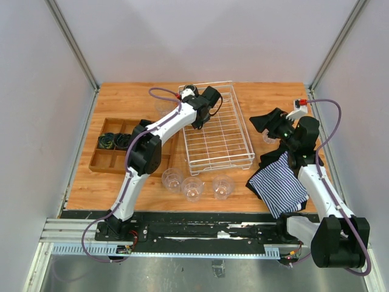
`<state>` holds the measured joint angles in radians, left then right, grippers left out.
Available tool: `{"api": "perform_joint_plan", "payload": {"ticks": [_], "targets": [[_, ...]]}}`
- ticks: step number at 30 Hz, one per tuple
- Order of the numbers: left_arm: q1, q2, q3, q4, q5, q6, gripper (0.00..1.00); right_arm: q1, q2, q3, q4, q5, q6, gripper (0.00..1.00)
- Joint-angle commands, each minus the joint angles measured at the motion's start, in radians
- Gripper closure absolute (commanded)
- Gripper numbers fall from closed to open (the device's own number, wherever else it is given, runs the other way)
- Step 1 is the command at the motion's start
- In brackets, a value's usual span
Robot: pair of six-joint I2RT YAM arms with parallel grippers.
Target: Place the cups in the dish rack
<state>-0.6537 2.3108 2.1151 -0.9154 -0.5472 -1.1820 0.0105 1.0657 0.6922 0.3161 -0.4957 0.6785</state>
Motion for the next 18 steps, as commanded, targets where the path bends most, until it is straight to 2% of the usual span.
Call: {"api": "perform_joint_plan", "payload": {"ticks": [1, 3, 10, 14, 18], "targets": [[0.005, 0.015, 0.035, 0.031, -0.007, 0.000, 0.59, -0.018, 0.005, 0.025, 0.014, -0.018, -0.023, 0.22], [0.005, 0.014, 0.034, 0.031, -0.002, 0.000, 0.54, -0.018, 0.009, 0.026, 0.015, -0.018, -0.025, 0.22], [0.003, -0.039, 0.001, 0.042, 0.016, -0.001, 0.50, -0.014, 0.037, 0.046, -0.004, -0.047, -0.061, 0.23], [0.003, -0.156, -0.115, 0.096, 0.010, 0.003, 0.49, 0.024, 0.070, 0.078, -0.036, -0.043, -0.116, 0.23], [0.006, -0.303, -0.277, 0.161, 0.004, -0.002, 0.45, 0.119, 0.114, 0.124, -0.066, 0.010, -0.182, 0.23]]}}
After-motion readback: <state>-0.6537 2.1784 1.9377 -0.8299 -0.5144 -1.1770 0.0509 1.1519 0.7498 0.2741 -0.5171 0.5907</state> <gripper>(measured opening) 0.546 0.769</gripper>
